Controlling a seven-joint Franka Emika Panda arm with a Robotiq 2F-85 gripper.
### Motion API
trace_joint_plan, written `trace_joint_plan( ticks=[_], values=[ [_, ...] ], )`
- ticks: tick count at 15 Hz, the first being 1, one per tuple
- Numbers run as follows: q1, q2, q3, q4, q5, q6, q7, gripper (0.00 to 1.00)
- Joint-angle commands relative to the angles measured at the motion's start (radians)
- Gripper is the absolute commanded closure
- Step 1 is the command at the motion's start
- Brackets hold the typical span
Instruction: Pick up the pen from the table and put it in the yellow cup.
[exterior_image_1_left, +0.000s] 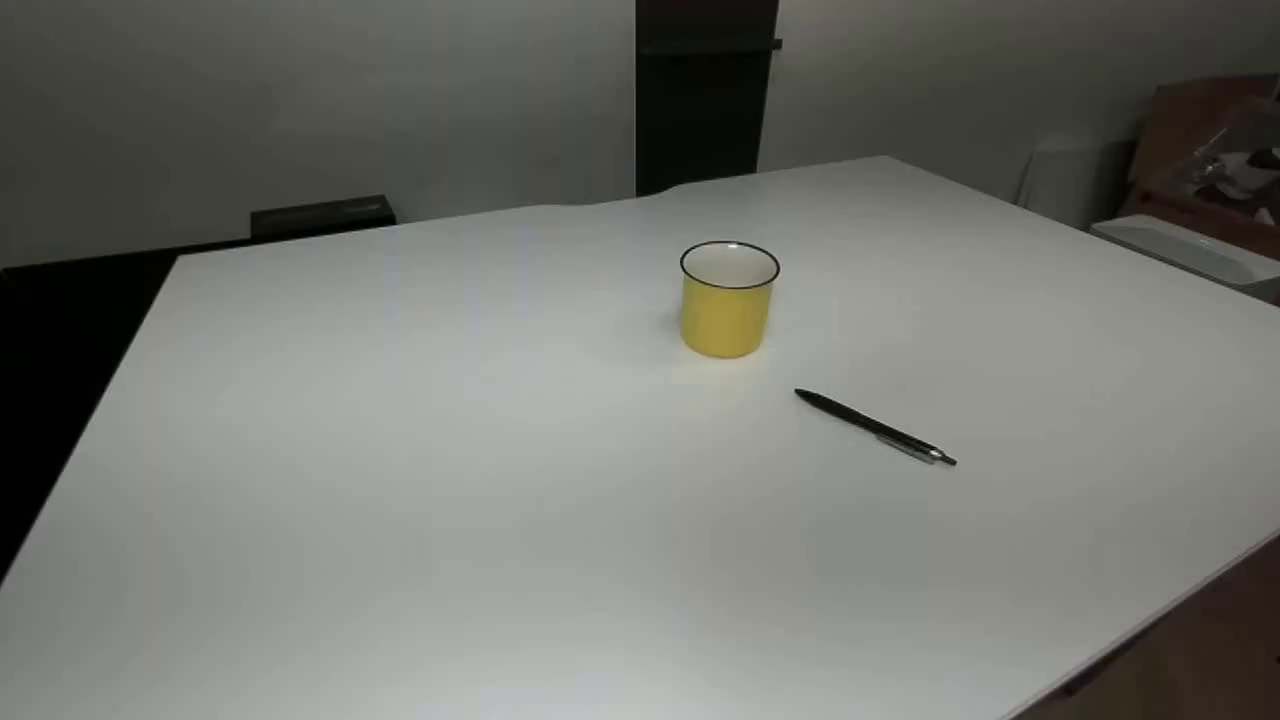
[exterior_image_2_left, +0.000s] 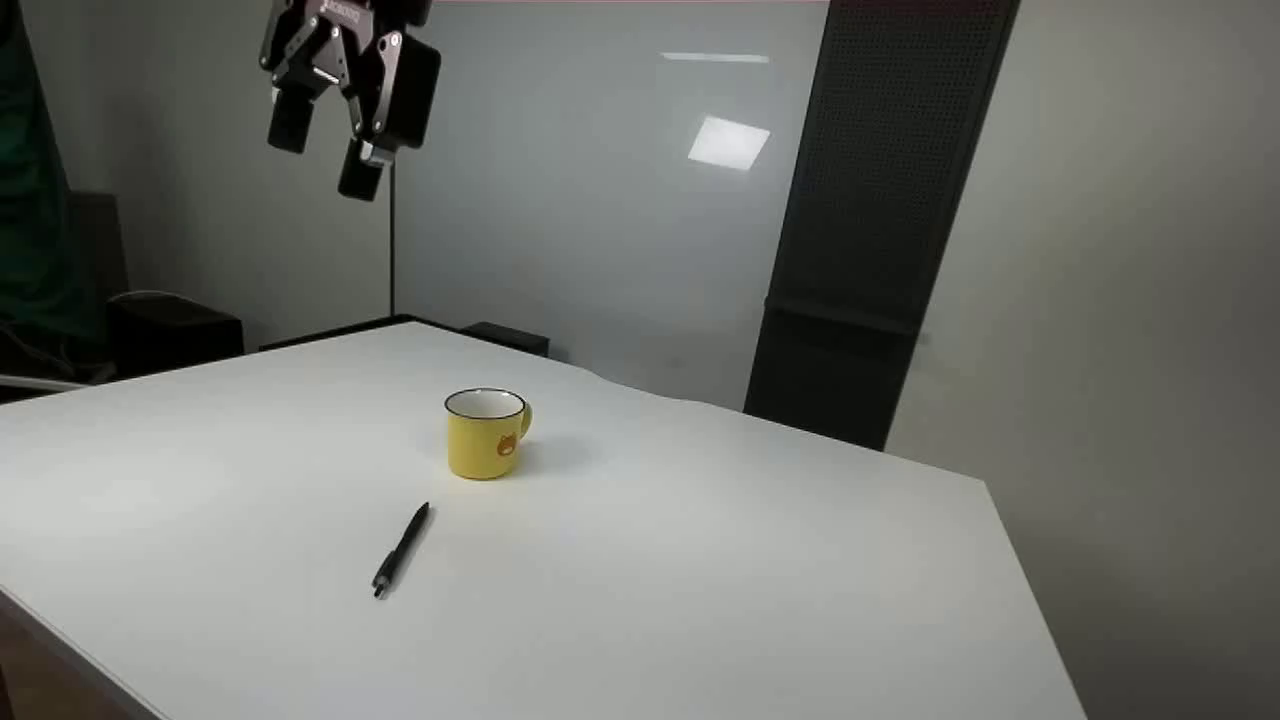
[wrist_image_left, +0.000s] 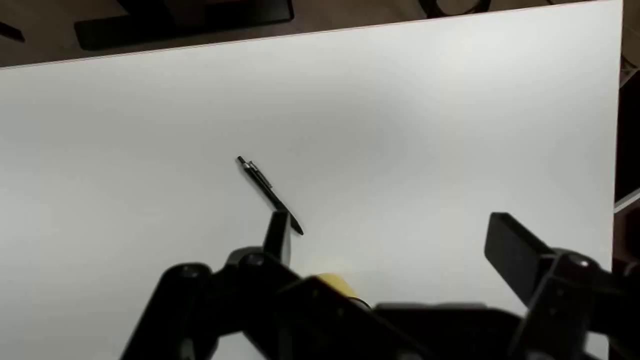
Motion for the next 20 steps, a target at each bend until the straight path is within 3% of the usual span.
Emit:
trace_joint_plan(
  ticks=[1, 13, 20],
  values=[
    [-0.010, 0.000, 0.009, 0.001, 0.003, -0.003, -0.003, 0.00],
    [-0.010, 0.000, 0.009, 0.001, 0.003, -0.002, -0.003, 0.00],
    [-0.051, 0.083, 0.088, -0.046, -0.397, 0.304, 0.012, 0.00]
  ],
)
